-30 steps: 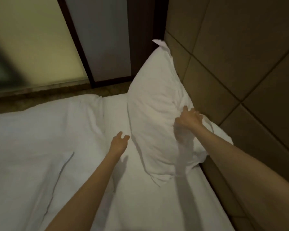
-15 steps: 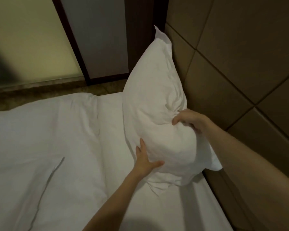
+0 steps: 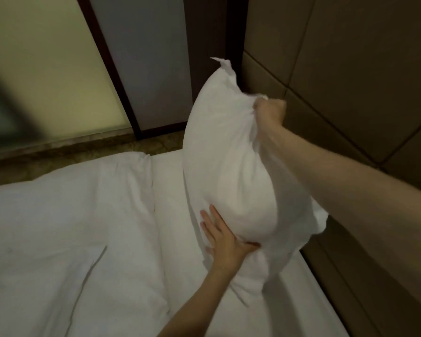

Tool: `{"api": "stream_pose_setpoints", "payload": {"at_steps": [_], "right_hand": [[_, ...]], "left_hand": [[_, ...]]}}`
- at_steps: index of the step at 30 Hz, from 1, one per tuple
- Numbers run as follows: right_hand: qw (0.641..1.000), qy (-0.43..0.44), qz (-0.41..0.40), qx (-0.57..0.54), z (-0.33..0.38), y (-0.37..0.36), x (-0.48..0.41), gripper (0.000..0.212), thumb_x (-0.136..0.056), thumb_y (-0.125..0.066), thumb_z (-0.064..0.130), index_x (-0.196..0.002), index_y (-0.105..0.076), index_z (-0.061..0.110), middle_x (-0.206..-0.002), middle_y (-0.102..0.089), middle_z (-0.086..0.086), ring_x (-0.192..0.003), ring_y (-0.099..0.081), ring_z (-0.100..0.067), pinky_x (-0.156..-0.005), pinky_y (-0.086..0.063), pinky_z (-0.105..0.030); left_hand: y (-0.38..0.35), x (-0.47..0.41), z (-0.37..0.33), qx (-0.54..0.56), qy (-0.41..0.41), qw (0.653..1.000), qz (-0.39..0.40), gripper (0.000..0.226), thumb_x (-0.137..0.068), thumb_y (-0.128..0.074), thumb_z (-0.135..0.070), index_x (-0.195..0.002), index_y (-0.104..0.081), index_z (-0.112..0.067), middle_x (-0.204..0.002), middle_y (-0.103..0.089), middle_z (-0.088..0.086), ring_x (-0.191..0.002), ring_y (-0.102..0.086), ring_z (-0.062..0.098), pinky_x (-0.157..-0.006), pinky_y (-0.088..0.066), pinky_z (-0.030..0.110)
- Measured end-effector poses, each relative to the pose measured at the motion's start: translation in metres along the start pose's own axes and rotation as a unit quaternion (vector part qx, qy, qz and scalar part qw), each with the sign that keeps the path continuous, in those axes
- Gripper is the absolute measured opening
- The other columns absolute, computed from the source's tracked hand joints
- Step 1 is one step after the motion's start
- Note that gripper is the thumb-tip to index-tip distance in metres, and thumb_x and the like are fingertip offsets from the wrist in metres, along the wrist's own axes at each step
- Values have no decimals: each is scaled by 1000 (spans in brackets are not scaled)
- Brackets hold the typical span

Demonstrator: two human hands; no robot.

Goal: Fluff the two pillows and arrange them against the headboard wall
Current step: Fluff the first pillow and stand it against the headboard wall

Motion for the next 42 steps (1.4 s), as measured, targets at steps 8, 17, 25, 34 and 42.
{"api": "stream_pose_setpoints", "payload": {"at_steps": [8,17,25,34,42], "right_hand": [[974,103,33,-198,115,-19,13,38,-69,-57,-12,-52,-37,16,-56,-41,3,-53,-39,-11,-43,-37,-17],[911,99,101,387,1,31,-58,57,-94,-42,46,-128,-50,2,-130,-55,-23,-116,-53,-37,-86,-42,-35],[854,-64,228,463,-123,74,-38,102,-77,-66,55,-149,-12,7,-153,-27,-16,-135,-35,-37,-102,-38,-44],[914,-39,194,354,-86,87,-42,52,-69,-78,20,-113,-56,1,-114,-58,-13,-96,-56,-28,-74,-45,-36],[841,24,44,539,-119,114,-22,39,-85,-57,37,-107,-55,5,-112,-58,-16,-90,-57,-33,-71,-43,-36]], "left_hand": [[28,-30,-87,-31,-182,967,-178,133,-65,-72,-59,-131,43,-46,-150,36,-19,-148,20,16,-113,2,61],[25,-97,-37,-183,-121,974,54,88,-94,-52,-35,-152,13,-25,-163,16,0,-151,0,25,-116,-21,59],[2,-100,-21,-211,-146,960,110,97,-88,-59,-40,-152,13,-27,-163,16,2,-151,-8,23,-114,-30,48],[3,-106,-21,-198,-109,969,99,97,-86,-59,-48,-150,14,-39,-162,21,1,-151,-2,28,-114,-23,60],[-16,-99,3,-265,-126,945,142,92,-89,-58,-38,-151,10,-38,-161,22,-2,-151,1,26,-112,-25,61]]}}
Point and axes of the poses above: each hand's wrist, its own x-axis away from the middle knuckle, its own y-axis out of the back of the hand, z = x × y, the point moved 3 cm from there along -x, towards the middle knuckle
